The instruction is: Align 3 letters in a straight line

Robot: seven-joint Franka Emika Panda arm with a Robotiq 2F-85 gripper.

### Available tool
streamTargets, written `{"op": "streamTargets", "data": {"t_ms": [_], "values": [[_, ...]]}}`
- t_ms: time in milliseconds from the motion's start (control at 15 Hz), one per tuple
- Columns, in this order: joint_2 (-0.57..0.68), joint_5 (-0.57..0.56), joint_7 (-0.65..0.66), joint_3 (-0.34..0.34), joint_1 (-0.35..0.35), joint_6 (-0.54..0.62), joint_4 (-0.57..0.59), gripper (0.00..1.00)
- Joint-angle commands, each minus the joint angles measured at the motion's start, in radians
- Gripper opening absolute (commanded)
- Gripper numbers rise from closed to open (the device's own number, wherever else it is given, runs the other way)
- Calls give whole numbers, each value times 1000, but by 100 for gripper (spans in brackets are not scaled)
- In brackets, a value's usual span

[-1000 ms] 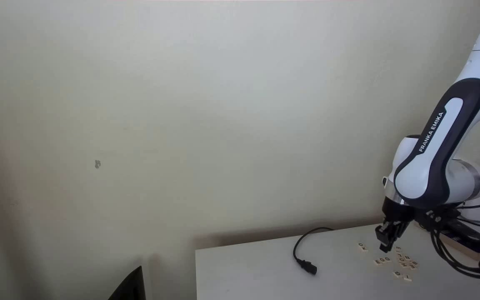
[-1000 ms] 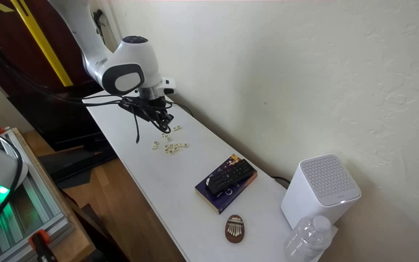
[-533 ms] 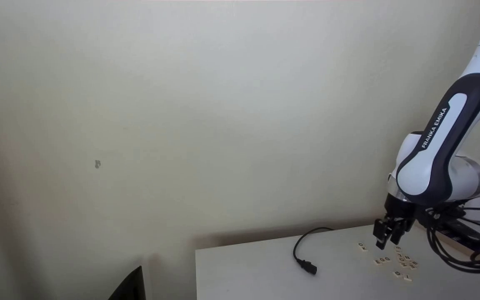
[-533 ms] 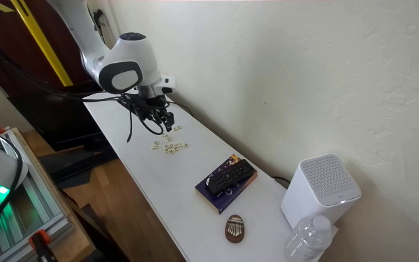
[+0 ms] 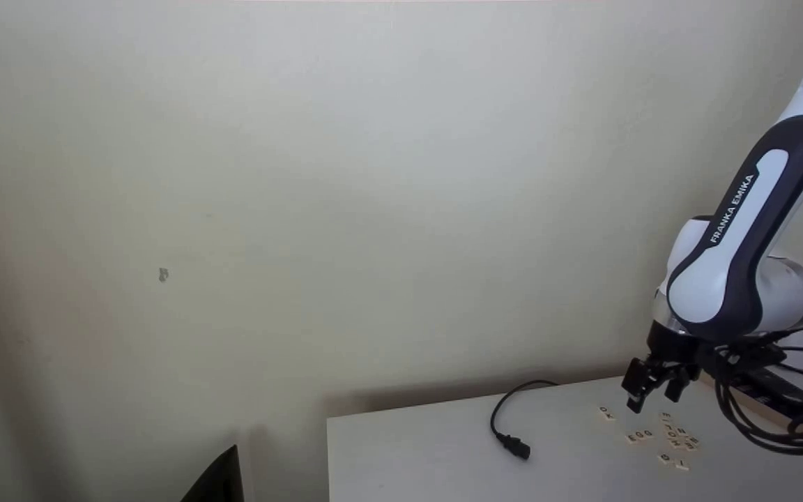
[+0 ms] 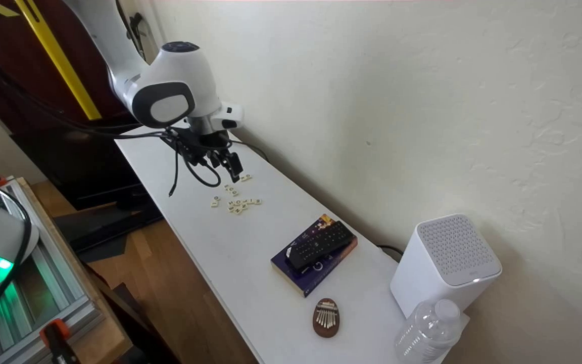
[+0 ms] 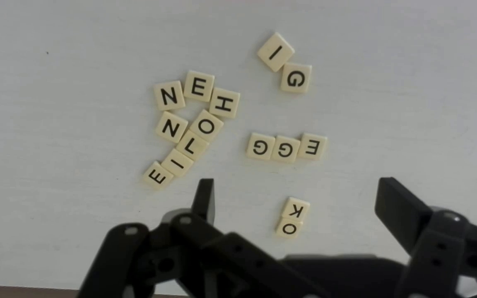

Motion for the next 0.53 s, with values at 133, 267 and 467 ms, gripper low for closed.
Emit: {"op": "streamTargets", "data": {"t_ms": [133, 267, 467], "values": [[-57, 34, 12, 0, 7, -4, -46, 100], [-65, 35, 16, 0, 8, -8, -49, 100], [-79, 36, 21, -1, 12, -10, -56, 100]]}}
